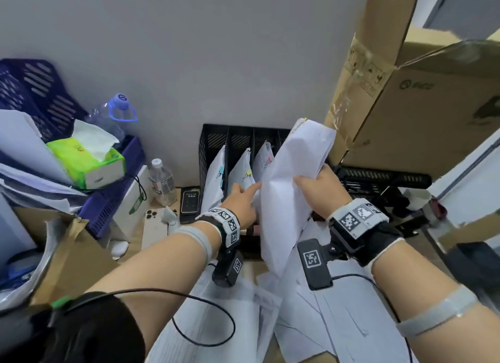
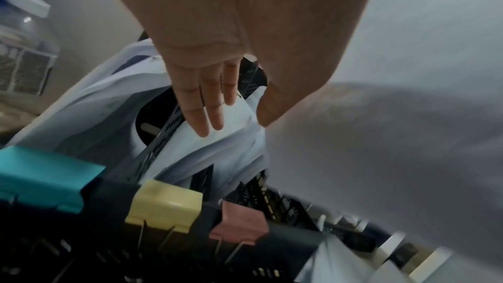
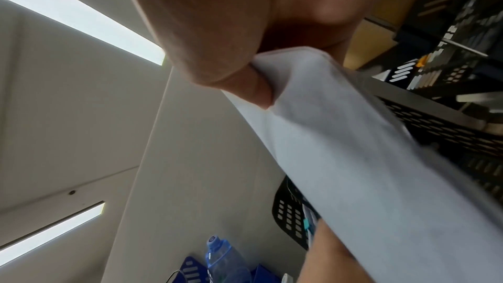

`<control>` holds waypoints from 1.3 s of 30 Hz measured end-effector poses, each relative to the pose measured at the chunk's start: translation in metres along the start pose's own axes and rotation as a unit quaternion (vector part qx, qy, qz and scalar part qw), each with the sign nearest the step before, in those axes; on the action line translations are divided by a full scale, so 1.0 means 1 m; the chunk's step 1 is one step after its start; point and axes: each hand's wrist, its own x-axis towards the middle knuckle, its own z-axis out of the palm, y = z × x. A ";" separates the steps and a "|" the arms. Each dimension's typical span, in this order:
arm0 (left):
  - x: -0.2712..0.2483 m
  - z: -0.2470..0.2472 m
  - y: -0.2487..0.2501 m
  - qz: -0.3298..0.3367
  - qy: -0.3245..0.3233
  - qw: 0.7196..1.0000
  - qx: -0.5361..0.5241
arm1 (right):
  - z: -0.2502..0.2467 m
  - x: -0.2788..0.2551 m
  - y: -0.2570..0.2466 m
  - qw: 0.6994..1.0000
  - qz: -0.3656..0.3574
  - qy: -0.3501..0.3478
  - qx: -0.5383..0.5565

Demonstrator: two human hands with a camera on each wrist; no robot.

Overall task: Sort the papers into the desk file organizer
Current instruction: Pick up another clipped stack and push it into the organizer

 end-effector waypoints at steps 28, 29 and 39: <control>0.023 -0.041 -0.030 -0.078 0.121 0.989 0.038 | 0.105 0.100 0.021 0.989 0.089 -0.092 -0.074; 0.023 -0.041 -0.030 -0.077 0.123 0.989 0.038 | 0.107 0.101 0.024 0.986 0.110 -0.105 -0.062; 0.026 -0.032 -0.031 -0.062 0.133 0.989 0.013 | 0.124 0.086 0.047 0.975 0.137 -0.144 -0.104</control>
